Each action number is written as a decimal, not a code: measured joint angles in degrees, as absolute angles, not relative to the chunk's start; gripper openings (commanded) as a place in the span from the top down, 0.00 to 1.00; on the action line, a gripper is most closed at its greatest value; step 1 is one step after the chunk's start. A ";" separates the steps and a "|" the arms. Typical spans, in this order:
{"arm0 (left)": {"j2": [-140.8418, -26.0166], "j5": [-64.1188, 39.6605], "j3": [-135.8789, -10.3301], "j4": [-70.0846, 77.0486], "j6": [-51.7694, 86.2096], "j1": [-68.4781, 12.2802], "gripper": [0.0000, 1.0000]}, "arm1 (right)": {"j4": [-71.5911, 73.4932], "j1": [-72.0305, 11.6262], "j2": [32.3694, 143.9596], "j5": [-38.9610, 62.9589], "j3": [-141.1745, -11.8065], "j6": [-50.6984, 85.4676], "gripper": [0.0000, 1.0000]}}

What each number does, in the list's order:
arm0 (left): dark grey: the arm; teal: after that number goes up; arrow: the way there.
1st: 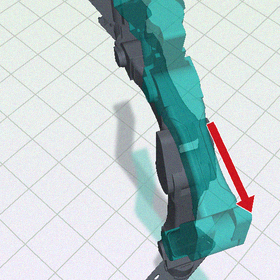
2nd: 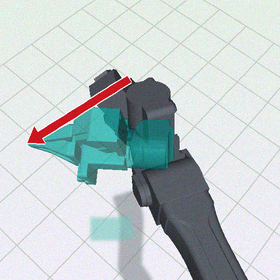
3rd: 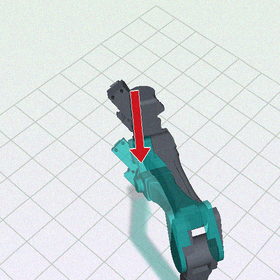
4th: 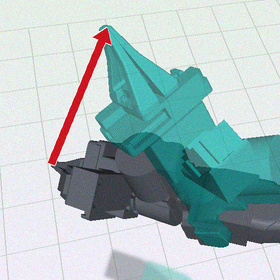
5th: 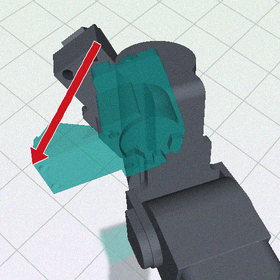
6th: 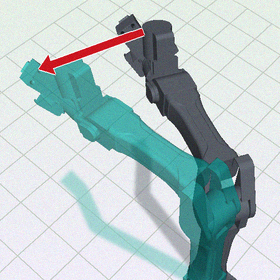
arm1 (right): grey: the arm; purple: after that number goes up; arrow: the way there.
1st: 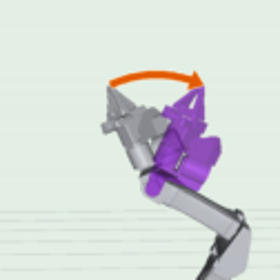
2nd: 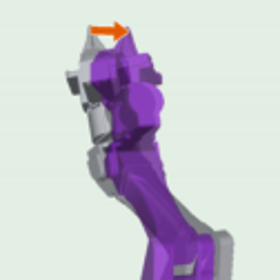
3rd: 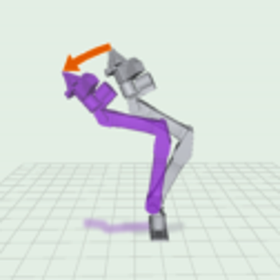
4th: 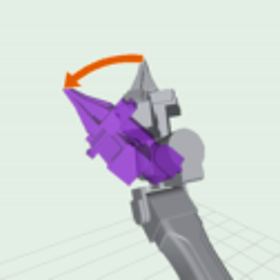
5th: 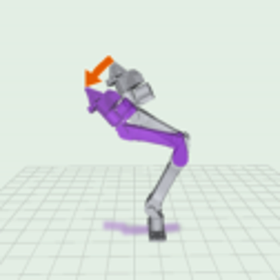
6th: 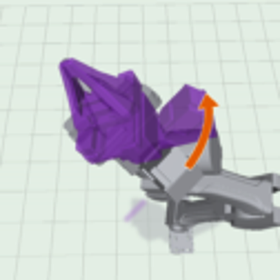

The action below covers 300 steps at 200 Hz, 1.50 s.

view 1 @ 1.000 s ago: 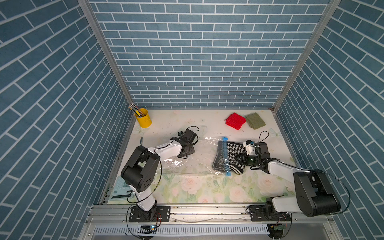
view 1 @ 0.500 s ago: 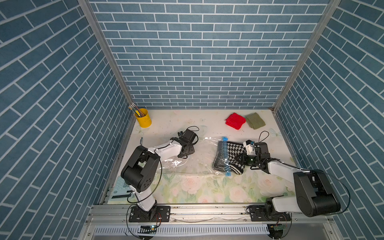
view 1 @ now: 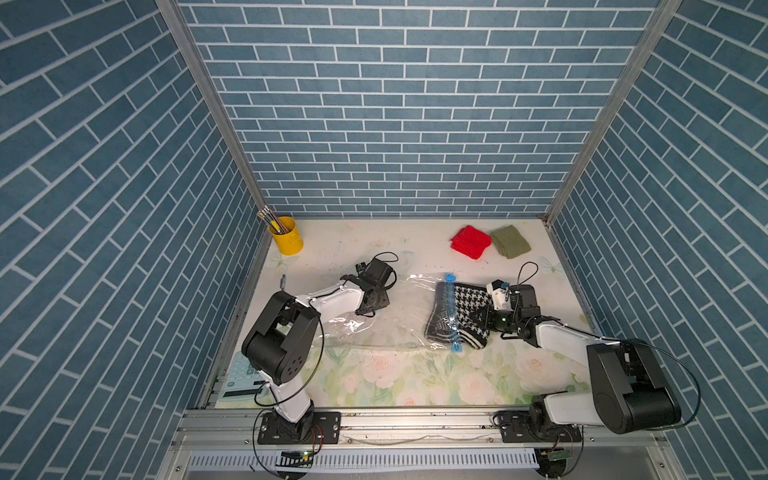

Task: Take the scarf out of the vacuum bag
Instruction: Take out the scarf from the vacuum bag.

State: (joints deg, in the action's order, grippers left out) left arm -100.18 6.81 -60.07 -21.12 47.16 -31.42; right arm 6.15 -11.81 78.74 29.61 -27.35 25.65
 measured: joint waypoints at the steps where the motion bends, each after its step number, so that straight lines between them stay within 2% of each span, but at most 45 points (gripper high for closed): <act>1: -100.18 6.81 -60.07 -21.10 47.16 -31.42 0.91 | 6.15 -11.81 78.74 29.61 -27.35 25.65 1.00; 300: -99.96 6.74 -60.05 -21.04 47.42 -31.44 0.91 | 6.15 -10.90 78.74 29.80 -27.35 25.65 1.00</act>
